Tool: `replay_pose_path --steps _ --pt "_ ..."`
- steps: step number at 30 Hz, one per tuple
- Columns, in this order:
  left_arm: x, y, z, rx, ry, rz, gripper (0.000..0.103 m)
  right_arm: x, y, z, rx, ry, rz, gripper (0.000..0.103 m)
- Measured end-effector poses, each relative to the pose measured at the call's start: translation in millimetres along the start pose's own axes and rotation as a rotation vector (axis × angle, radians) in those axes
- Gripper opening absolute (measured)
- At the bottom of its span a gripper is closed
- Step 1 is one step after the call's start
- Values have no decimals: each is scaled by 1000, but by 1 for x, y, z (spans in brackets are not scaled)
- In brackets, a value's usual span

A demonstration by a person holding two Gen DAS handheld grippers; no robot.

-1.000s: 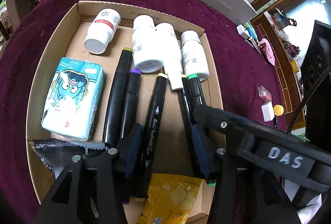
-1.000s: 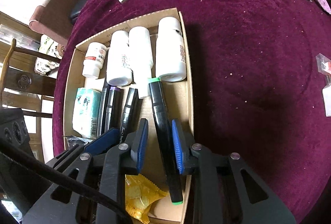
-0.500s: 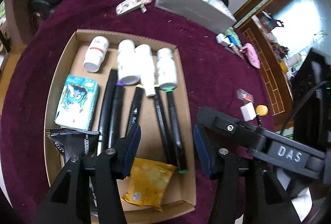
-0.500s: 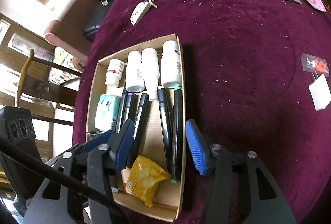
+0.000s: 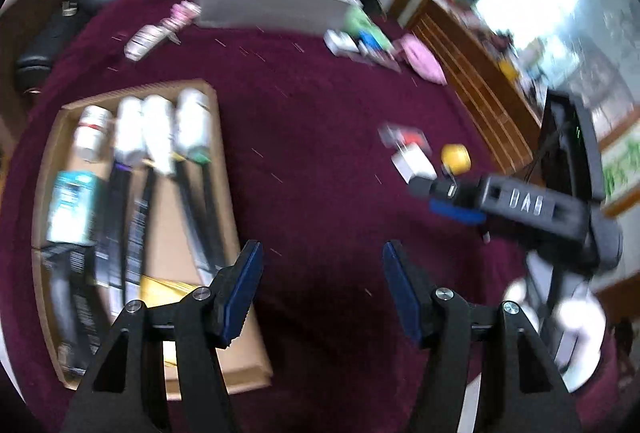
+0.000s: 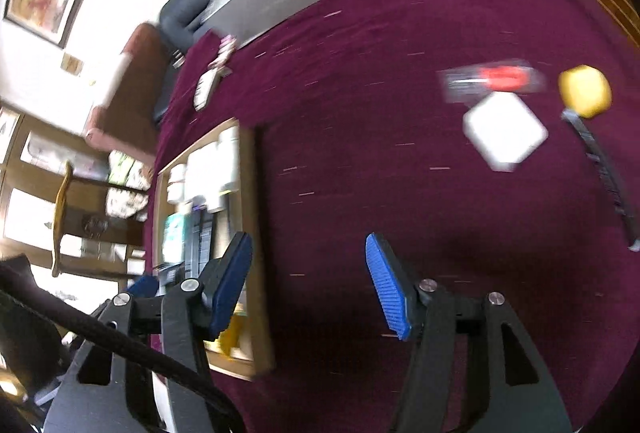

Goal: Organize objects
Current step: 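Move both open grippers back over the carpet toward the charger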

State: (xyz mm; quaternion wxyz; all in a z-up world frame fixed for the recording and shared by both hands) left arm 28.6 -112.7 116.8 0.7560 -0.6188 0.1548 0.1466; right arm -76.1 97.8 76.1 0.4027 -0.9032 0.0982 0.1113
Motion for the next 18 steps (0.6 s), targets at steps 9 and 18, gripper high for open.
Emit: replay_pose_path --steps 9,18 --pt "26 65 78 -15 122 -176 56 2 -68 123 82 204 88 58" --pt "44 106 99 -78 113 -233 56 -3 -101 167 121 211 95 58"
Point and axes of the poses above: each gripper's, at about its wrist camera, not at the fingertips, and y roughly the way its jaws point, z to its right, x to its underside, the point moved 1 cm from there along y, roughly the way its jaws point, and after that the axes turned 10 degrees about -x, right-handed, at the moved point
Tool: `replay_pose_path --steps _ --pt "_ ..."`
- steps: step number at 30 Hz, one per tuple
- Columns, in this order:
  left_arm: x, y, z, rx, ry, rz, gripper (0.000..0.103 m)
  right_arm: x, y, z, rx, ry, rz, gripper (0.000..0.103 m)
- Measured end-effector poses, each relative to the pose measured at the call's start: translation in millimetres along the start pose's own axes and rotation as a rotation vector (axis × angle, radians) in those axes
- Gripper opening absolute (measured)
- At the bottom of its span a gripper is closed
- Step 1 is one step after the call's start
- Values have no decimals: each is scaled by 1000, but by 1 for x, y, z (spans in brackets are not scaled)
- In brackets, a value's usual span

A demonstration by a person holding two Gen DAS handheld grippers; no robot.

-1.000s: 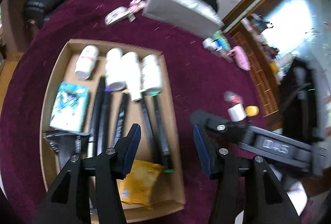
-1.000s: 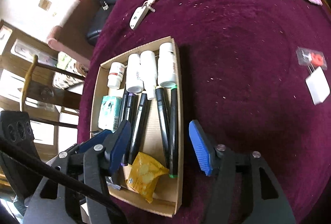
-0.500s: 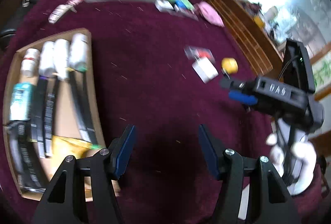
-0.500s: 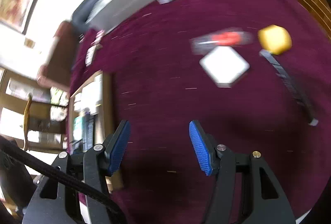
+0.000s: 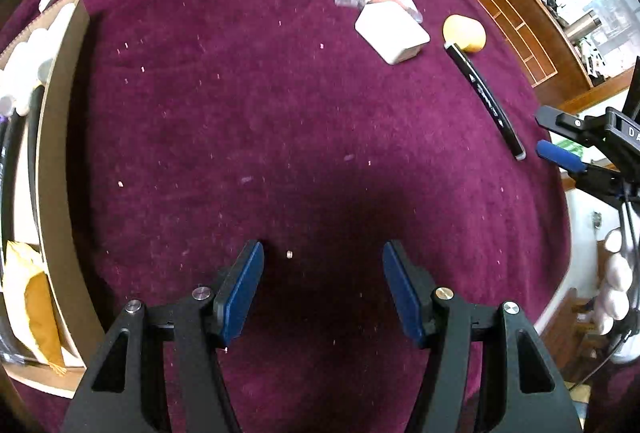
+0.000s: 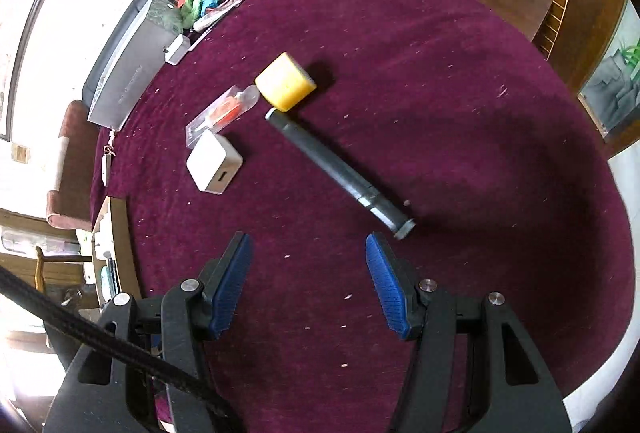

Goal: Organize objects
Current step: 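Move both open grippers back over the carpet toward the charger, then grasp the white square charger with the left gripper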

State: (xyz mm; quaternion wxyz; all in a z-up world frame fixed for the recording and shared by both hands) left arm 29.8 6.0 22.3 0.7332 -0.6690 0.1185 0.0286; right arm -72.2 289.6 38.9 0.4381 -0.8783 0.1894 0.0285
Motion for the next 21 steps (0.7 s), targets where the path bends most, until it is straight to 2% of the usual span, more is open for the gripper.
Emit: replay_pose_path --steps 2,4,9,11,14,16,17,18,20,21 --pt "1 1 1 -11 -7 4 56 -3 0 0 18 -25 0 58" --pt "1 1 1 -4 -20 7 62 -6 2 0 26 -50 -8 58" --pt "6 4 8 49 -35 18 92 -14 8 -3 8 -77 -31 58" --pt "9 6 14 62 -17 19 101 -16 7 -9 9 -104 -25 58" --pt "8 9 28 -17 71 12 101 -24 -12 -28 51 -193 53 58" --pt "12 11 40 -94 134 15 101 -24 -33 -44 128 -276 162 58" --pt "15 14 47 -142 166 18 101 -23 -49 -57 204 -342 255 59" --pt "16 15 51 -167 182 19 101 -20 -60 -66 254 -387 322 62" --pt "19 17 59 -217 222 20 102 -16 -79 -79 309 -449 442 103" --pt "19 17 58 -213 214 14 102 -18 -84 -81 272 -456 469 103"
Point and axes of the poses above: each gripper's, at about its wrist camera, not at the fingertips, and y roughly the way its jaws point, z to its right, x to its underside, the point moved 1 cm from there along y, roughly the way its jaws point, and after that the axes turned 10 degrees about -x, right-handed, at the moved point
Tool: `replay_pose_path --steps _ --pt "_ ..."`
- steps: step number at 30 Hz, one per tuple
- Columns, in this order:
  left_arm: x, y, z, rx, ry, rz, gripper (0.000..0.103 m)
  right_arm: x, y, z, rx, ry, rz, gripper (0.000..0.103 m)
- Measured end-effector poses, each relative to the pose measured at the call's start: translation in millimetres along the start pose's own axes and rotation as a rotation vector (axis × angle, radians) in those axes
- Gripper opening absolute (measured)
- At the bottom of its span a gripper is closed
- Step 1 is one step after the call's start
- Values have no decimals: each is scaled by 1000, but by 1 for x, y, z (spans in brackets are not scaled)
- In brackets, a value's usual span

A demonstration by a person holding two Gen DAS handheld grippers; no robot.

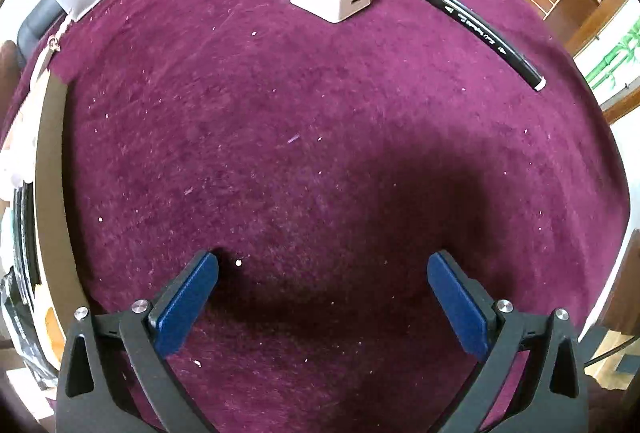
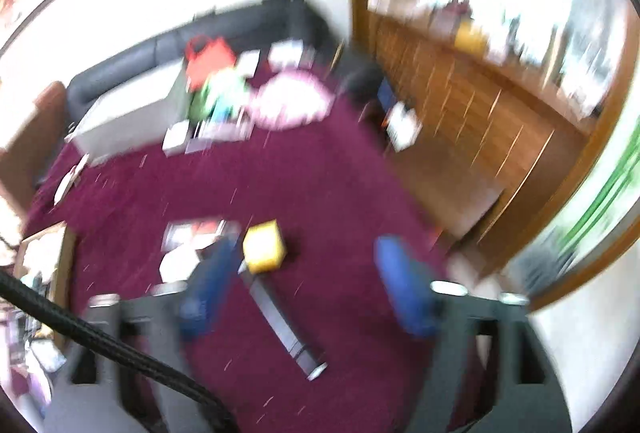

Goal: Organize objects
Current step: 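Grasp the white square charger with the left gripper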

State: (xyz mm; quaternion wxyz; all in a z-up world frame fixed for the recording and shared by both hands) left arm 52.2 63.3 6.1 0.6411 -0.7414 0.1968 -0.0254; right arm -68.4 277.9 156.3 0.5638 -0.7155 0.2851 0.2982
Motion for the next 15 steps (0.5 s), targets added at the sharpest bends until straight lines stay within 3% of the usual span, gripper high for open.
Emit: replay_pose_path --steps 1,3,5,6,8,15 --pt "-1 0 0 -1 3 -7 102 -1 4 3 -37 26 -24 103" --pt "-4 0 2 -4 7 -38 102 6 42 19 -184 177 -251 103" --pt "-7 0 2 -8 8 -68 99 18 62 28 -217 255 -345 94" --pt "-9 -4 1 3 0 -58 90 27 71 30 -226 259 -381 92" --pt "-17 -18 -4 61 -14 9 87 38 77 31 -234 258 -407 91" --pt "-81 -31 -14 66 -5 148 87 66 105 20 -157 127 -526 91"
Point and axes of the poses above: each gripper's, at about its wrist camera, not at the fingertips, and y roughly the way its jaws point, z to its right, x to its underside, the point moved 1 cm from there along y, roughly the way its jaws point, and after that the axes turned 10 degrees about -x, right-handed, at the moved point
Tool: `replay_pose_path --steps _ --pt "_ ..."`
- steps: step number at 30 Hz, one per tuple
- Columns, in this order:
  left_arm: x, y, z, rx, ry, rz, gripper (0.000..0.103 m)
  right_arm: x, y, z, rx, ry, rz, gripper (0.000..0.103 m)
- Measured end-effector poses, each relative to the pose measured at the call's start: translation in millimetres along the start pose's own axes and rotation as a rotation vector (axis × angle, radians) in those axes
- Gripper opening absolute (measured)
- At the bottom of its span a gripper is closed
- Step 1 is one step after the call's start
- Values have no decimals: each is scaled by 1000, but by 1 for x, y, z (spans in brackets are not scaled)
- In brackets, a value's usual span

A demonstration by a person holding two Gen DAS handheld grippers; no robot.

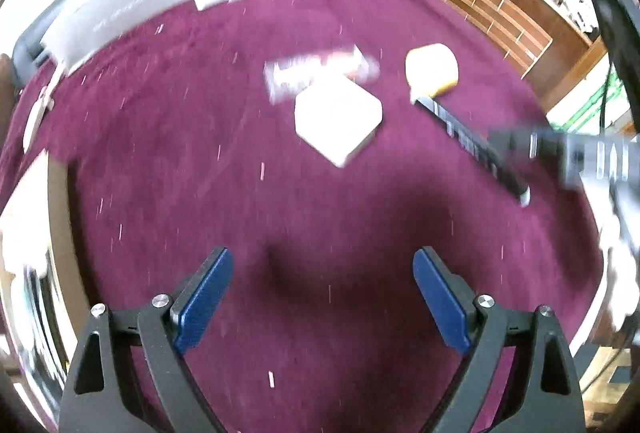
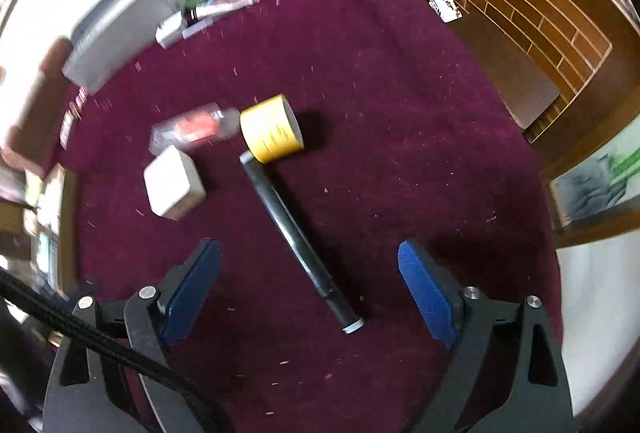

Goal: Organize objects
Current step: 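Grasp the white square charger with the left gripper, then grasp a black marker with the right gripper while the left holds the charger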

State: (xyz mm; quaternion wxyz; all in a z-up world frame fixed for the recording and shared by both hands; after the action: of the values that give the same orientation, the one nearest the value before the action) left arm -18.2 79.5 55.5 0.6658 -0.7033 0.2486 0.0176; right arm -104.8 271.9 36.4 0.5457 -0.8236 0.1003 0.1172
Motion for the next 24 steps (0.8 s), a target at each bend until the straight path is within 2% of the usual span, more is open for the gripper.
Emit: replay_pose_path --steps 4,8,11,16,17,18,20,24 --pt "-31 23 0 -11 56 22 87 -2 8 -13 61 -91 -30 86" --pt "-54 40 13 -63 153 58 87 -6 15 -12 49 -99 -56 86" --pt "-66 49 13 -87 175 79 87 -8 21 -12 46 -104 -73 86" --pt "-80 62 15 -93 178 67 87 -11 27 -12 29 -109 -87 86" --pt "-80 65 18 -92 189 51 83 -11 27 -12 27 -111 -87 84" --pt "-77 66 20 -80 195 33 66 -12 28 -13 26 -116 -93 83" --pt "-76 67 21 -32 177 12 54 -12 31 -14 28 -120 -102 81" --pt "-72 66 16 6 133 -9 54 -14 32 -13 17 -117 -105 79"
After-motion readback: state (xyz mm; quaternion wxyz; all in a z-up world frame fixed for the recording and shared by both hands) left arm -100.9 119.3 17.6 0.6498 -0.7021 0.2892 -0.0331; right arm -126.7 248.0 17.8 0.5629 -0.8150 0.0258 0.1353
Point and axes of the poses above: each gripper's, at about its wrist camera, not at the fingertips, and y roughly the way its jaws point, z to its right, x to its underside, the point moved 1 cm from there along y, roughly the way its jaws point, and after that the axes turned 10 degrees about -x, right-handed, at the moved point
